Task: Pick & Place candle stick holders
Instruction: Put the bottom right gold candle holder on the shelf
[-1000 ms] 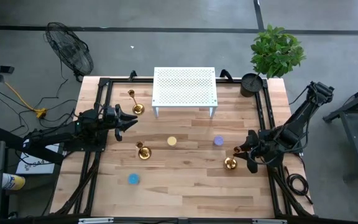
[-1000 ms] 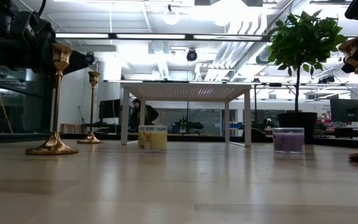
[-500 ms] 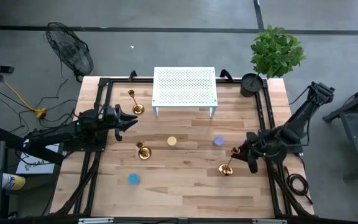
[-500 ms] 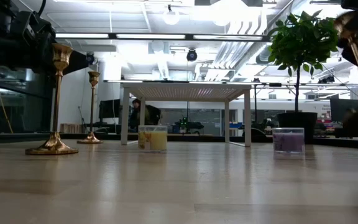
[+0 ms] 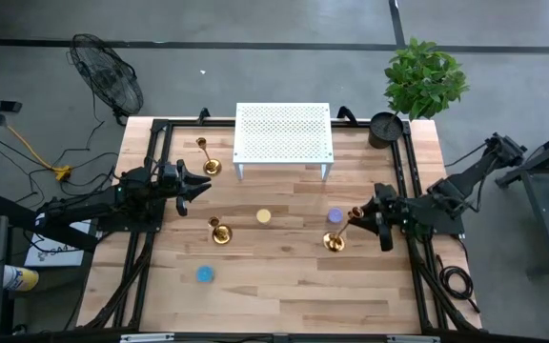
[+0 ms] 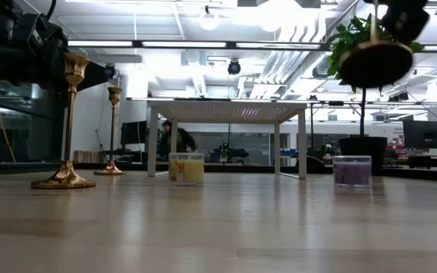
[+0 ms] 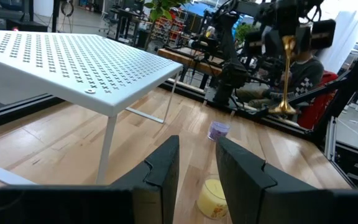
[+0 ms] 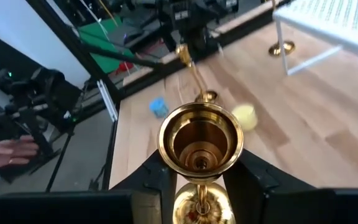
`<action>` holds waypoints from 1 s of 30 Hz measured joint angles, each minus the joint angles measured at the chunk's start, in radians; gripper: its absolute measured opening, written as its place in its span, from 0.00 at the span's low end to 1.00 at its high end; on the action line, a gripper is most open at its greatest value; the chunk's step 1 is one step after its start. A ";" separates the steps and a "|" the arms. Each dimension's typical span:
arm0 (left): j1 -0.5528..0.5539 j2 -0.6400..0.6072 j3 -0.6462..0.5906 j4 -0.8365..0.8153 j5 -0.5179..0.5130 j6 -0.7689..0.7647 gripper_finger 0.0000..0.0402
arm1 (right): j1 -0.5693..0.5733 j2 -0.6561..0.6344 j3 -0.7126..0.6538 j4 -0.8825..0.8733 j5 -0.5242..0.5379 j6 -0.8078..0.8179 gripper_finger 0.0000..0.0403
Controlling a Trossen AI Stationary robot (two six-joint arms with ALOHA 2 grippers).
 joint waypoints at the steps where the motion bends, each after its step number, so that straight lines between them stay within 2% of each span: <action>1: 0.000 0.000 0.000 0.000 0.000 0.000 0.26 | -0.015 0.000 0.010 0.000 -0.009 -0.012 0.26; 7: 0.000 0.000 0.000 0.000 -0.001 0.000 0.26 | -0.092 0.043 0.078 -0.008 -0.090 -0.064 0.26; 12: 0.000 0.000 0.000 0.003 -0.068 -0.010 0.26 | -0.136 0.141 0.161 -0.008 -0.112 -0.115 0.26; 17: 0.000 0.000 0.000 0.074 -0.096 -0.209 0.26 | -0.174 0.243 0.242 -0.030 -0.131 -0.139 0.26; 19: 0.000 0.000 0.000 0.118 -0.123 -0.244 0.26 | -0.192 0.278 0.273 -0.054 -0.141 -0.132 0.26; 27: 0.000 0.000 0.017 0.234 -0.172 -0.261 0.26 | -0.273 0.397 0.378 -0.084 -0.190 -0.130 0.27; 30: 0.000 0.020 0.057 0.227 -0.124 -0.231 0.26 | -0.312 0.436 0.423 -0.101 -0.218 -0.148 0.27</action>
